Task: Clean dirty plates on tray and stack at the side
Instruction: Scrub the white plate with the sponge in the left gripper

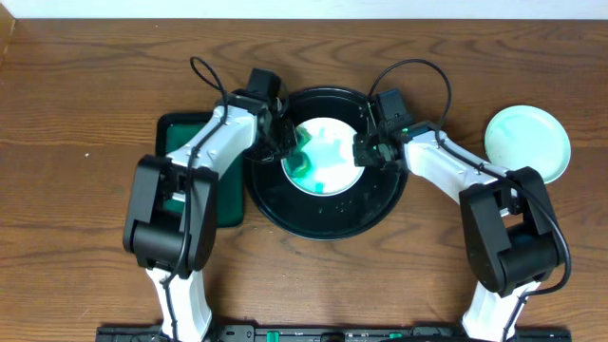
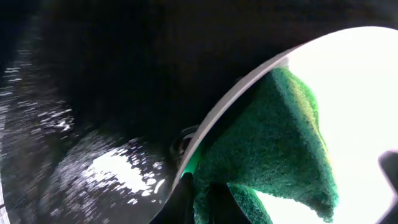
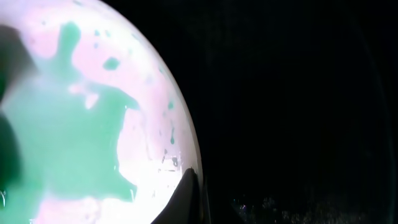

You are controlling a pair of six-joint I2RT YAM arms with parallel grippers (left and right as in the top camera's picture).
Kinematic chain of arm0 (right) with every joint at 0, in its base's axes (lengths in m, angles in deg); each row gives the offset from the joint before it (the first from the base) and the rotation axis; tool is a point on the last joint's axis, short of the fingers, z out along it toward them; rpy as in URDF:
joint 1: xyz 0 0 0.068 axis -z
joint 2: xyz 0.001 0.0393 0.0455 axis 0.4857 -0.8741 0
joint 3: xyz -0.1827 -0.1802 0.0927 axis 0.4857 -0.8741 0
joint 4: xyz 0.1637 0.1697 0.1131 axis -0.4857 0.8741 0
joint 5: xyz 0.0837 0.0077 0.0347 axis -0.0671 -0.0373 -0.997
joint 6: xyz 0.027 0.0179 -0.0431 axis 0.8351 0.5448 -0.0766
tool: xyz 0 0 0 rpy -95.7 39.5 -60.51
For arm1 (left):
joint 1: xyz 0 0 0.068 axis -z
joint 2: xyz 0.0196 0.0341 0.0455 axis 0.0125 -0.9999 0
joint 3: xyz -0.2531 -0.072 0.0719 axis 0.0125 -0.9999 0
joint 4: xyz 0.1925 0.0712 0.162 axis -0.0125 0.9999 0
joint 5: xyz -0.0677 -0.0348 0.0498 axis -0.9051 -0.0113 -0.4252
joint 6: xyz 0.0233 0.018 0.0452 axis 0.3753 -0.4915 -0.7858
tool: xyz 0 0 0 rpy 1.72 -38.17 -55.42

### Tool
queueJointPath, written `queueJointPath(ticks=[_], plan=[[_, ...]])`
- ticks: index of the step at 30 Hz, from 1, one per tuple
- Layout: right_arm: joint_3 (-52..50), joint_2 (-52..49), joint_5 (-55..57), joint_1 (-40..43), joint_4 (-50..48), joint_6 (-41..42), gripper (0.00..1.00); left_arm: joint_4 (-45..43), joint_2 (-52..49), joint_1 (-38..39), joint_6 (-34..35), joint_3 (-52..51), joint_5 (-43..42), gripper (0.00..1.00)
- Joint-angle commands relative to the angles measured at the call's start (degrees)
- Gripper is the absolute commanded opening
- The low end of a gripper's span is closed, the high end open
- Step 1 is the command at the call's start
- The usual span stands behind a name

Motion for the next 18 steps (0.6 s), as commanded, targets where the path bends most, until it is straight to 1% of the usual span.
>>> queueJointPath(ticks=[1, 6, 13, 15, 18], plan=[[-0.8, -1.8, 0.8, -0.3, 1.2, 0.5, 0.01, 2.4, -1.7, -2.1, -2.9, -3.5, 29.7, 0.07], [-0.8, -1.8, 0.8, -0.3, 1.2, 0.5, 0.01, 2.0, 2.3, 0.8, -3.9, -3.5, 30.2, 0.07], [-0.8, -1.8, 0.8, -0.3, 1.5, 0.5, 0.01, 0.9, 2.2, 5.6, -3.8, -3.5, 30.1, 0.07], [-0.8, -1.8, 0.9, -0.3, 1.6, 0.5, 0.01, -0.1, 1.6, 6.7, -3.9, -3.5, 28.9, 0.07], [-0.8, -1.8, 0.9, -0.3, 1.6, 0.5, 0.01, -1.1, -0.5, 7.7, -3.8, -3.5, 24.1, 0.07]])
